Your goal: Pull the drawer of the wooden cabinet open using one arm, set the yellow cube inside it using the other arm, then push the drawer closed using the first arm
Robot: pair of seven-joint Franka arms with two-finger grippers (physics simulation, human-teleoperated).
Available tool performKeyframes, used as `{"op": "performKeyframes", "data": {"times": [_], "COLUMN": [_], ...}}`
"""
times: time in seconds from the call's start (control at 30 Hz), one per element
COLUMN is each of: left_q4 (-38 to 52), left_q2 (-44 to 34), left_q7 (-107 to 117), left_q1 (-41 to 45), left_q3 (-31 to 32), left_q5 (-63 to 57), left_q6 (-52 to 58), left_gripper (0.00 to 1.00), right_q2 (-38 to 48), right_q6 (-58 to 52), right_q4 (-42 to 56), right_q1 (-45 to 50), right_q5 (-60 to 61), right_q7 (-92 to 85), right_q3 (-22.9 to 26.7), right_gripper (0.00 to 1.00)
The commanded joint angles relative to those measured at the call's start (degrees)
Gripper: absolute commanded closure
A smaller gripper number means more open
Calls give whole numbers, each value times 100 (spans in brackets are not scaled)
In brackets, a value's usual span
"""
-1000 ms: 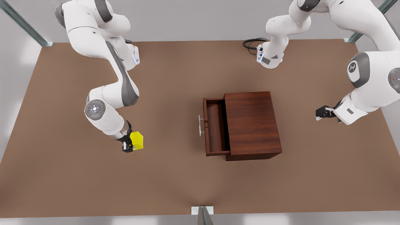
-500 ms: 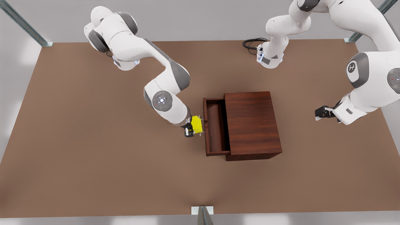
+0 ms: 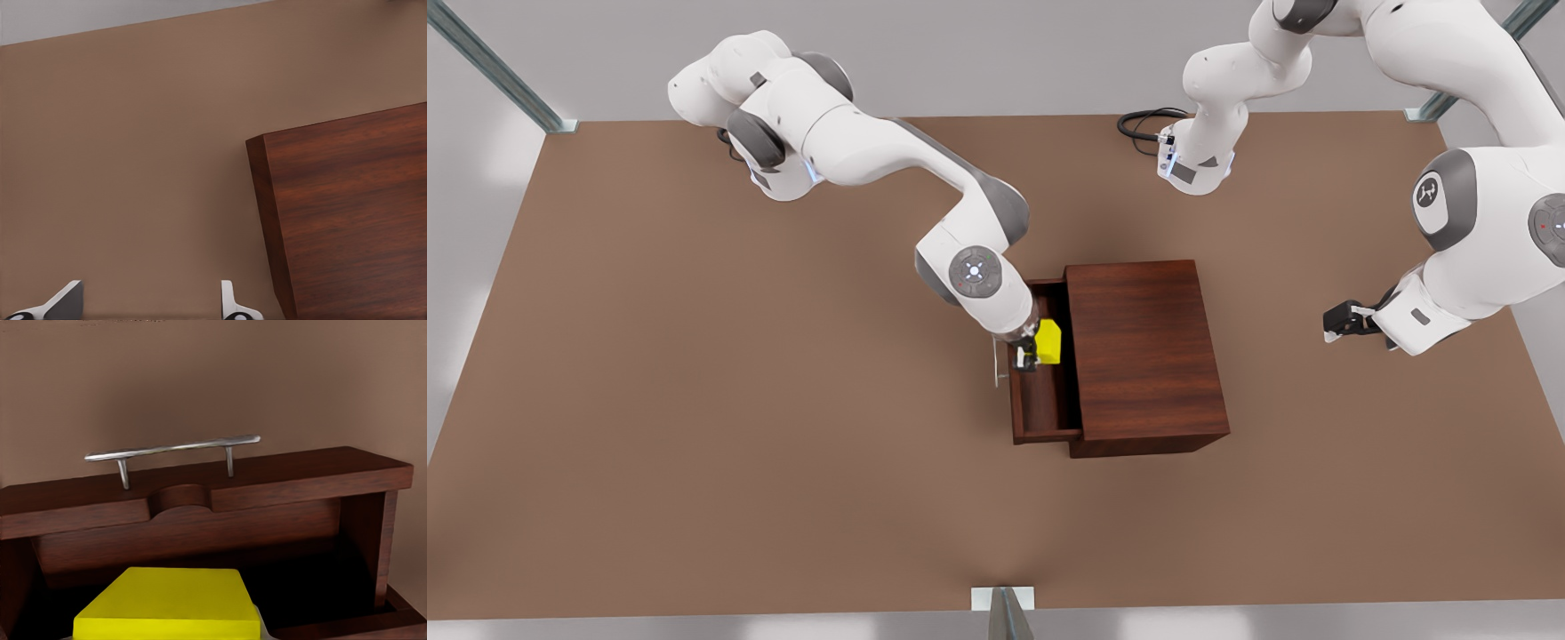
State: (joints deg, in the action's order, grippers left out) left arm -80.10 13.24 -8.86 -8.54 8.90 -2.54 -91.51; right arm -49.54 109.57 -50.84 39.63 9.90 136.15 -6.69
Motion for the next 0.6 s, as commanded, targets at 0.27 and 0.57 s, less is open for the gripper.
{"op": "performKeyframes", "data": {"times": [0.27, 0.57], "left_q4": [3, 3], "left_q2": [-6, 3], "left_q7": [15, 24], "left_q1": [54, 19], "left_q3": [-3, -38], "left_q5": [-19, -1], "left_q6": [2, 2], "left_gripper": [0, 0], "right_q2": [-197, -285], "right_q6": [162, 170], "right_q4": [4, 4], "right_q1": [195, 283], "right_q5": [12, -67], "right_q7": [1308, 1282], "right_q3": [115, 177], "right_gripper": [37, 36]}}
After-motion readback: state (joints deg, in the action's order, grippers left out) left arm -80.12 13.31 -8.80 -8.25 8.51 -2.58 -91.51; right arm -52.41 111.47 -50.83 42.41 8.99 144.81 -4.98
